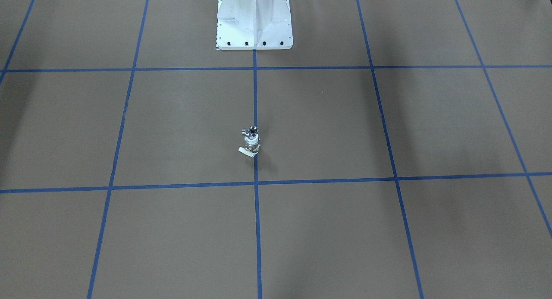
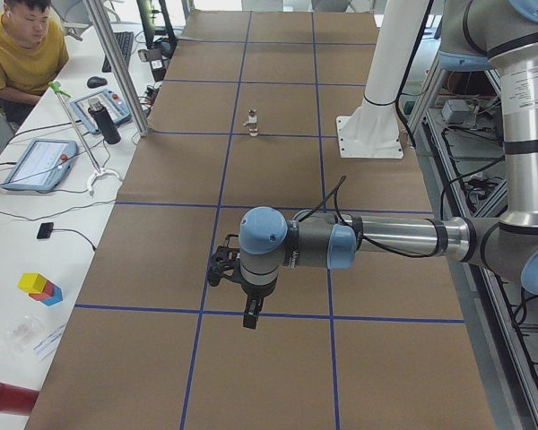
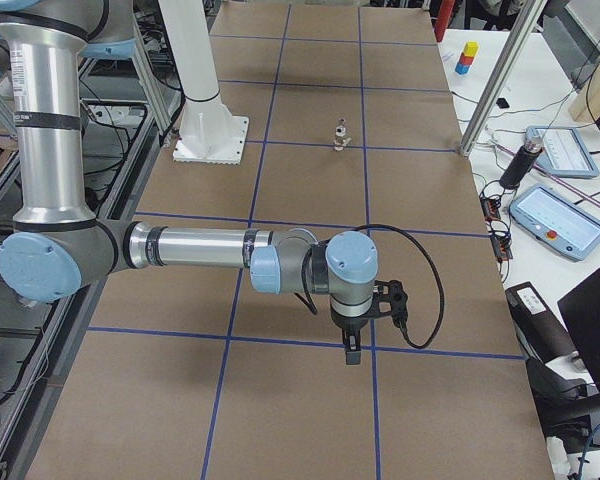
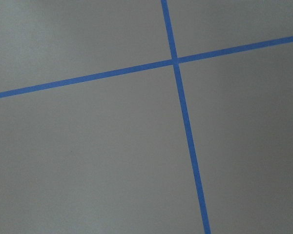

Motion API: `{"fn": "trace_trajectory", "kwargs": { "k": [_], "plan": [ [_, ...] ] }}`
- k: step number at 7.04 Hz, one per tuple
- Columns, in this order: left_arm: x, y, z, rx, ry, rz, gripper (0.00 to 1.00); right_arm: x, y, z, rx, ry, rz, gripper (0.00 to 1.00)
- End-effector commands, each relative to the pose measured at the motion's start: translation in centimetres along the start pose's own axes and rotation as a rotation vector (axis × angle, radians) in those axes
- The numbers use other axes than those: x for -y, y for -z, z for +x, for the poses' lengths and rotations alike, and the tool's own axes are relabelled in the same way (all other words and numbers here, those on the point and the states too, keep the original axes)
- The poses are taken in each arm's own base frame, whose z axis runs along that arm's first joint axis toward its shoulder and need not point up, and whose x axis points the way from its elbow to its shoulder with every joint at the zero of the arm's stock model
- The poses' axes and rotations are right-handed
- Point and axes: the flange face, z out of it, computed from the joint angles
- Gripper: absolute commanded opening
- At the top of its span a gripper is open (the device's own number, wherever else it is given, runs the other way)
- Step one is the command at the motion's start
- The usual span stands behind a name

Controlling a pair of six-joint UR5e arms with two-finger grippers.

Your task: Assemble PPR valve and pipe with both arms

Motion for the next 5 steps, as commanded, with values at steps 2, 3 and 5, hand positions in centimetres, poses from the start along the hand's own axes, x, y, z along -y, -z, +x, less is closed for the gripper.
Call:
{"fn": "trace_trajectory", "kwargs": {
  "k": [2,3,5],
  "plan": [
    [-0.01,0.00,-0.01,0.000,0.001,0.000,1.00,-0.35,-0.22,0.20,0.000,-0.005,-0.004,1.00],
    [-0.01,0.00,-0.01,0.000,0.001,0.000,1.00,-0.34,-0.27,0.14,0.001,-0.003,-0.005,1.00],
    [-0.01,0.00,-0.01,0.000,0.001,0.000,1.00,-0.42,-0.32,0.18,0.001,-0.004,-0.007,1.00]
  ]
}}
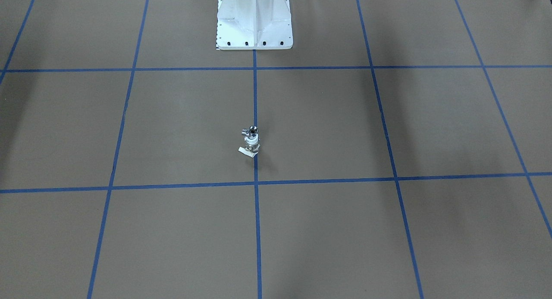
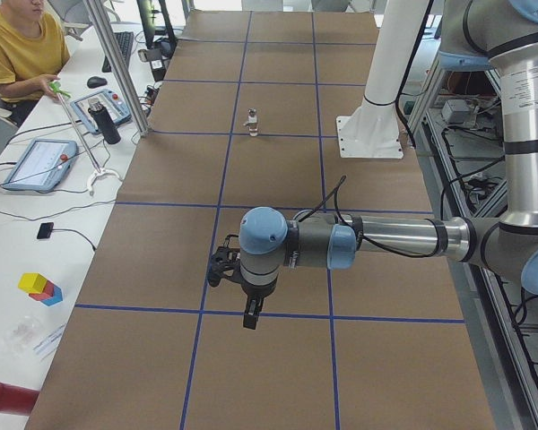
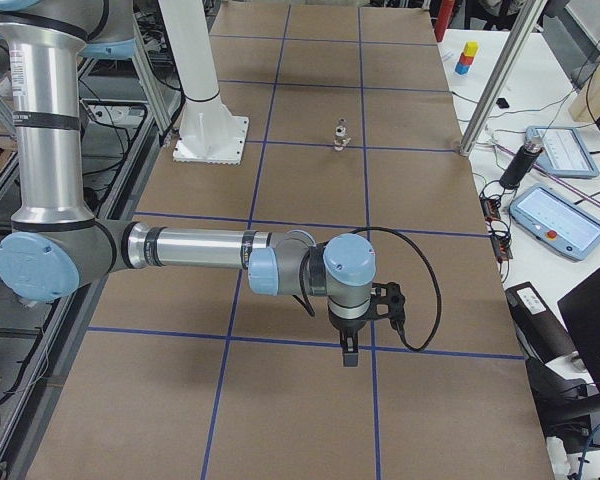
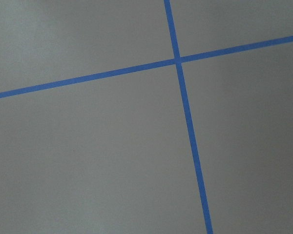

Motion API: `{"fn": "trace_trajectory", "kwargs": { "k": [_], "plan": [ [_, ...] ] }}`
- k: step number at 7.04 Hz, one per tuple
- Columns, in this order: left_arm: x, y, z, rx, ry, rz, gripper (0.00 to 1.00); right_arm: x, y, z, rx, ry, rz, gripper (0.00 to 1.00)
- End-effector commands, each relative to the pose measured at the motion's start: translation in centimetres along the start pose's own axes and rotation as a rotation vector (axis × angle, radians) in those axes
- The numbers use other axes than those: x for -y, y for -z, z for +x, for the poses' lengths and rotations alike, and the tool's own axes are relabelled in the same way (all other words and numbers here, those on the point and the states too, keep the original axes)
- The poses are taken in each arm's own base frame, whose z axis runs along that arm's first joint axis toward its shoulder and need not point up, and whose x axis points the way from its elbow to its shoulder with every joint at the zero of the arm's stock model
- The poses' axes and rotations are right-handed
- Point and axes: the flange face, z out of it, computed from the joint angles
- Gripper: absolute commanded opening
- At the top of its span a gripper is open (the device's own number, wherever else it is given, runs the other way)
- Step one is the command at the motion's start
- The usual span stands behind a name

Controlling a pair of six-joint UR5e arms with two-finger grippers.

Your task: Assemble PPR valve and pipe with both arms

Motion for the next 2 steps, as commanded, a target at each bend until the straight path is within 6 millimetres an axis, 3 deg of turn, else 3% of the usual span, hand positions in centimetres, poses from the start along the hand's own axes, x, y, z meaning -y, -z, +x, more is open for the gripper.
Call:
{"fn": "trace_trajectory", "kwargs": {
  "k": [1,2],
  "plan": [
    [0.03,-0.03,0.06,-0.002,-0.002,0.000,1.00,-0.05,-0.01,0.04,0.000,-0.001,0.000,1.00],
    [0.02,-0.04,0.04,0.000,-0.001,-0.001,1.00,0.07,0.05,-0.10,0.000,0.001,0.001,1.00]
  ]
}}
